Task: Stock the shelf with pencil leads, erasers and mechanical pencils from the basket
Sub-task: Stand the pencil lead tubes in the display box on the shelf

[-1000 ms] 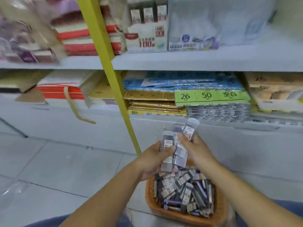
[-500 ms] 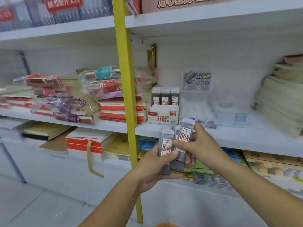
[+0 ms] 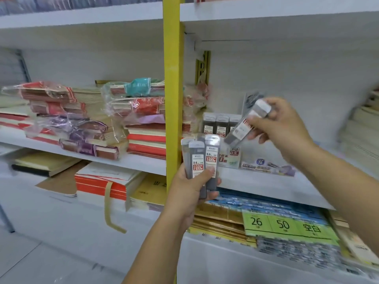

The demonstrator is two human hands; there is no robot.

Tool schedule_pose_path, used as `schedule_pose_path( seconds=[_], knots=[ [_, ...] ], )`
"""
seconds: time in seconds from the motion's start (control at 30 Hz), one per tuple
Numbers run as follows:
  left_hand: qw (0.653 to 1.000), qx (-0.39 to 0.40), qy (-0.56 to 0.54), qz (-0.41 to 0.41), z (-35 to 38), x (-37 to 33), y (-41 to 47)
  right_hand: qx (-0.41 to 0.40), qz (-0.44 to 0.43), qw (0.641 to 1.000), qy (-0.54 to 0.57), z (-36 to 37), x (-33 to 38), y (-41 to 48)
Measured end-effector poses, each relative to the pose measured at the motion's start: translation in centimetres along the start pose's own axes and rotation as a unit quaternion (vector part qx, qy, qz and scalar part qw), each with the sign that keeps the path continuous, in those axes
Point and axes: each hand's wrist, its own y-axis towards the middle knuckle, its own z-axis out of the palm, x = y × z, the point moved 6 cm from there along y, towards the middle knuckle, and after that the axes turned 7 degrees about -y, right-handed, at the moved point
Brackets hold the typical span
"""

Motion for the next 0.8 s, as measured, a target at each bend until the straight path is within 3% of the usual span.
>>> schedule_pose_path(
  seconds=[0.13, 0.23, 0.3, 0.43, 0.57, 0.8],
  knots=[
    [0.999, -0.023, -0.001, 0.032, -0.6, -0.8, 1.1, -0.023, -0.088, 0.984, -0.154, -0.3, 1.4, 4.3],
    [0.999, -0.022, -0.008, 0.041, -0.7, -1.0, 1.5, 0.017, -0.136, 0.933, -0.332, 1.1, 0.9, 5.7],
    [0.999, -0.021, -0.011, 0.045, -0.7, -1.1, 1.6, 0.046, -0.161, 0.904, -0.394, 2.0, 0.2, 6.0],
    [0.999, -0.023, -0.002, 0.046, -0.7, -1.1, 1.8, 0.052, -0.167, 0.903, -0.392, 2.5, -0.7, 7.0],
    [0.999, -0.027, -0.003, 0.04, -0.9, -0.9, 1.8, 0.037, -0.135, 0.928, -0.346, 2.2, -1.5, 7.1],
    [0.999, -0.033, 0.004, 0.031, -0.7, -1.0, 1.5, 0.047, -0.134, 0.885, -0.444, 2.2, -1.9, 6.2]
  ],
)
